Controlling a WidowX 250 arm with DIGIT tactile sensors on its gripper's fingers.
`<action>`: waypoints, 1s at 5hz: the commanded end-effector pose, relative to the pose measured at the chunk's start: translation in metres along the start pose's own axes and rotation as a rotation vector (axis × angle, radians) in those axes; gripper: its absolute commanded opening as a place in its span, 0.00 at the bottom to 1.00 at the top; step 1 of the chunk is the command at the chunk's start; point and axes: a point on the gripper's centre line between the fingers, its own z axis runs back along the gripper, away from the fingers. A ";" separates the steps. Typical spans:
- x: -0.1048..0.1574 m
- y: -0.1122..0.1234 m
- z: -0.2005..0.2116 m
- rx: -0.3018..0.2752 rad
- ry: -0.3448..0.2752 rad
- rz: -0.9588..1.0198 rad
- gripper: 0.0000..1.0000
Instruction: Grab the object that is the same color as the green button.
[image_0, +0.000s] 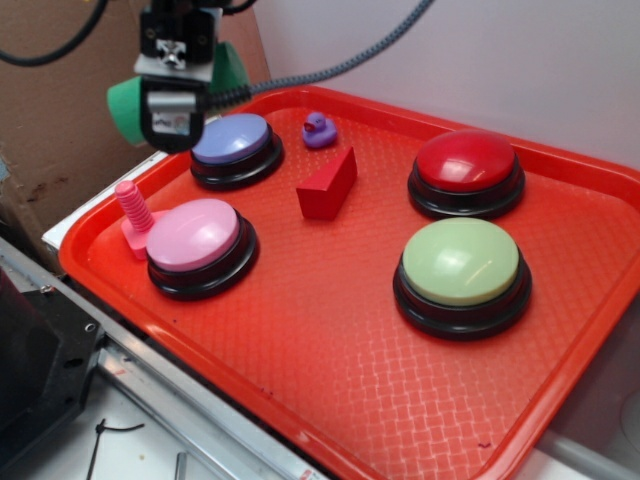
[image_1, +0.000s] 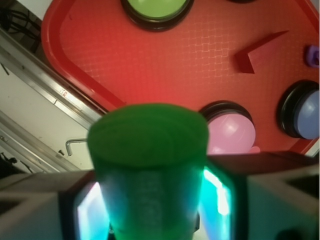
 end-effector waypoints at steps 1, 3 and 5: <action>-0.013 0.039 0.013 0.015 -0.127 0.128 0.00; -0.016 0.056 0.014 -0.023 -0.106 0.157 0.00; -0.012 0.055 0.010 -0.030 -0.099 0.155 0.00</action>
